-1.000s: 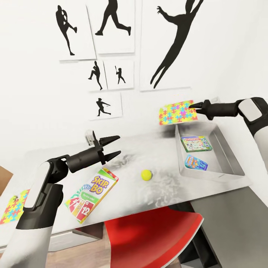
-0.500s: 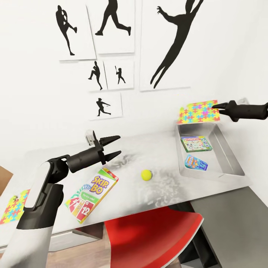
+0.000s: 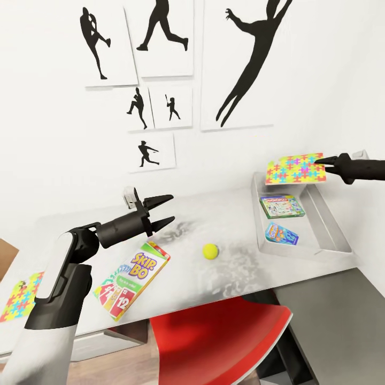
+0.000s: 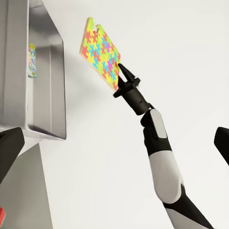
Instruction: Put all the toys in the child's room - the three board games (two on the bed and one on the table), the two jigsaw puzzles on the table, and the tennis ball on the table - inside the toy box on the table in the child's room.
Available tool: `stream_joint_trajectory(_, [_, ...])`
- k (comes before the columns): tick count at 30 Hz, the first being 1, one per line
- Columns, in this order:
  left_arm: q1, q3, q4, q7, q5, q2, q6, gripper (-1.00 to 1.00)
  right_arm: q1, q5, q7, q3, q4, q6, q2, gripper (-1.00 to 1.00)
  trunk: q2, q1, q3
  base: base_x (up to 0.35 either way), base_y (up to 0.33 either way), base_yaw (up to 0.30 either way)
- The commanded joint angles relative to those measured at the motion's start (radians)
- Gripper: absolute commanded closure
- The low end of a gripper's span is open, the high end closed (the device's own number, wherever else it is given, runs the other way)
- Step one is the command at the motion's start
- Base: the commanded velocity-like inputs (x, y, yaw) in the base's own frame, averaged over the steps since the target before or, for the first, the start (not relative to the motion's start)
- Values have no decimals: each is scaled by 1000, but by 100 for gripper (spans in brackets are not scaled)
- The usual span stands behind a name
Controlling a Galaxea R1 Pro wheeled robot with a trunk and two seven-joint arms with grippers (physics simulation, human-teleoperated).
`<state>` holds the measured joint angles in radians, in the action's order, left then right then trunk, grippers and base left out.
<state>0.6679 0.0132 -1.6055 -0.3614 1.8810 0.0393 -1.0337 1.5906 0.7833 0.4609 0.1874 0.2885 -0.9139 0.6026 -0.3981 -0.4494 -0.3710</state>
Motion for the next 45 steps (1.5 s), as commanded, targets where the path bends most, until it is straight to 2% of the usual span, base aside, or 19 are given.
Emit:
stream_joint_trajectory(1, [1, 1, -1, -10, 10, 0, 0, -100, -1, -4, 10, 3, -5, 1, 2, 100, -2, -1, -2, 0, 0, 0])
stream_joint_trajectory(7, [7, 2, 0, -14, 11, -2, 1, -100, -7, -4, 5, 3, -20, 24, 6, 100, -2, -1, -8, 0, 0, 0])
stream_joint_trajectory(9, [27, 4, 0, -21, 11, -2, 4, -100, -8, -4, 4, 2, -26, 32, 6, 100, -2, -1, -11, 0, 0, 0])
stream_joint_trajectory(13, [134, 8, 8, -55, 21, 1, 6, -100, -8, -1, 2, 1, -33, 40, 5, 100, -2, -1, -17, 0, 0, 0])
stream_joint_trajectory(18, [259, 9, 67, -139, 40, -3, 8, -100, -8, 9, 1, -2, -37, 45, 4, 100, -2, -1, -25, 0, 0, 0])
stream_joint_trajectory(19, [259, 9, 67, -139, 40, -3, 8, -100, -8, 9, 1, -2, -37, 45, 4, 100, -2, -1, -26, 0, 0, 0])
stream_joint_trajectory(22, [326, 10, 113, -179, 61, -15, 9, -100, -8, 11, 0, -13, -38, 46, 4, 100, -2, -1, -31, 0, 0, 0])
stream_joint_trajectory(25, [366, 11, 139, -206, 75, -27, 9, -100, -8, 12, 1, -23, -38, 47, 4, 100, -2, -1, -36, 0, 0, 0])
stream_joint_trajectory(33, [401, 10, 161, -230, 87, -36, 9, -100, -8, 13, 1, -32, -38, 47, 6, 100, -2, -1, -49, 0, 0, 0])
stream_joint_trajectory(45, [413, 4, 178, -236, 101, -38, 10, -100, -8, 14, 1, -39, -37, 47, 9, 100, -2, -1, -68, 0, 0, 0])
